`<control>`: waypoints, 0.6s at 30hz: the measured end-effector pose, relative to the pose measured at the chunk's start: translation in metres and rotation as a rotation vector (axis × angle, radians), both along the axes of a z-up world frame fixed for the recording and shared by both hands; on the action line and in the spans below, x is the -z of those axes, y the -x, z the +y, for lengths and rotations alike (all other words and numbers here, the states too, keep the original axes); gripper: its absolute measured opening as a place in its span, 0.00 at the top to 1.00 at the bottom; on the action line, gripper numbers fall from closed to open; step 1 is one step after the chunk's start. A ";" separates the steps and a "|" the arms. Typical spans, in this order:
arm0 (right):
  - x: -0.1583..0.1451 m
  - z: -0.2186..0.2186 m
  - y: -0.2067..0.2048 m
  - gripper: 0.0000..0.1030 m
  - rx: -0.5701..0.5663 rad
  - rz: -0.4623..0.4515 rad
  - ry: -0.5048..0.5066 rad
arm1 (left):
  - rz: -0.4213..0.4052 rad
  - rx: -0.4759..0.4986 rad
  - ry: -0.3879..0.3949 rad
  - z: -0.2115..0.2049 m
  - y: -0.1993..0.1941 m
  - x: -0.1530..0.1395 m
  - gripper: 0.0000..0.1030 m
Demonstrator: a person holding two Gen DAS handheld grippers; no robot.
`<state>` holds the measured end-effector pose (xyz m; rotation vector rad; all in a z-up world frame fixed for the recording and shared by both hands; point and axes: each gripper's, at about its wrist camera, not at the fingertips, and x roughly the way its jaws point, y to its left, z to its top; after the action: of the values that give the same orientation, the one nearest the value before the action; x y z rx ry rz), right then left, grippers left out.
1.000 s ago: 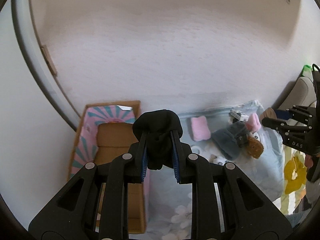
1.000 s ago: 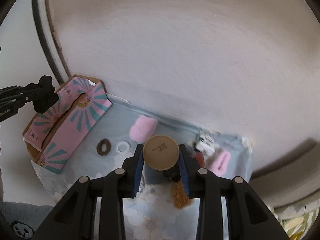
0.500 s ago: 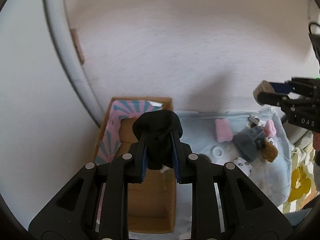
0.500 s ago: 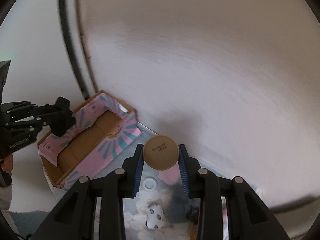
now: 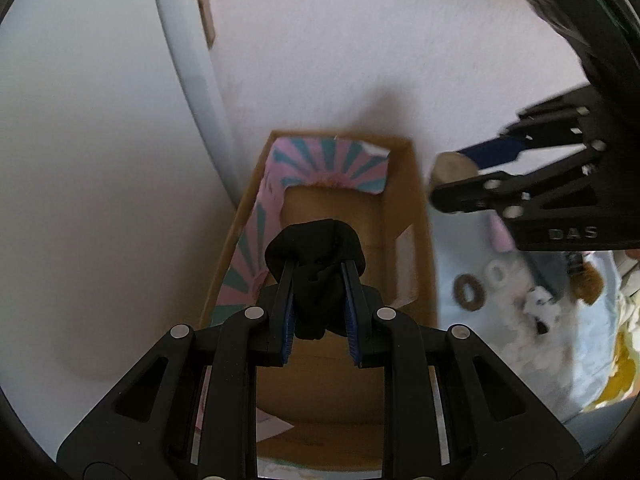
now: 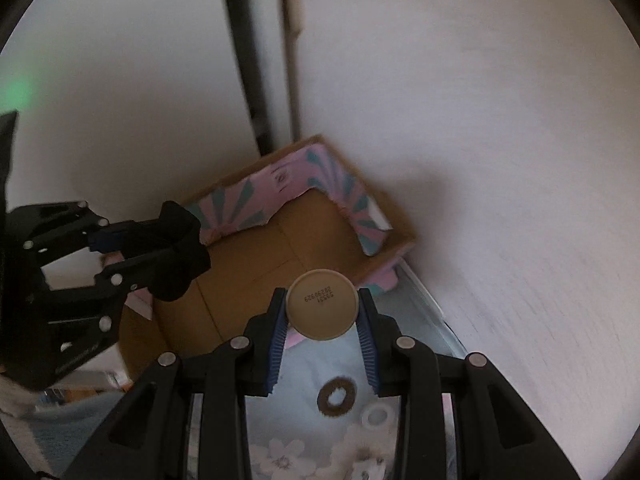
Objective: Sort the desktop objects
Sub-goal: 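Carry the black hair tie and wooden lid over the cardboard box with both grippers, then open both grippers to drop the hair tie and lid into the box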
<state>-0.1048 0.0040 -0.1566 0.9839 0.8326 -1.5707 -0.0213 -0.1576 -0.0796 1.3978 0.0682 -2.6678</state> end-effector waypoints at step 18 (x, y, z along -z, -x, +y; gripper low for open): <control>0.086 -0.068 0.001 0.70 -0.065 -0.074 -0.202 | -0.107 -0.013 -0.016 -0.004 0.005 0.046 0.82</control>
<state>-0.1053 -0.0642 -0.2425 1.1403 0.9754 -1.4060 -0.0266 -0.1620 -0.1259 1.5362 0.0885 -2.5829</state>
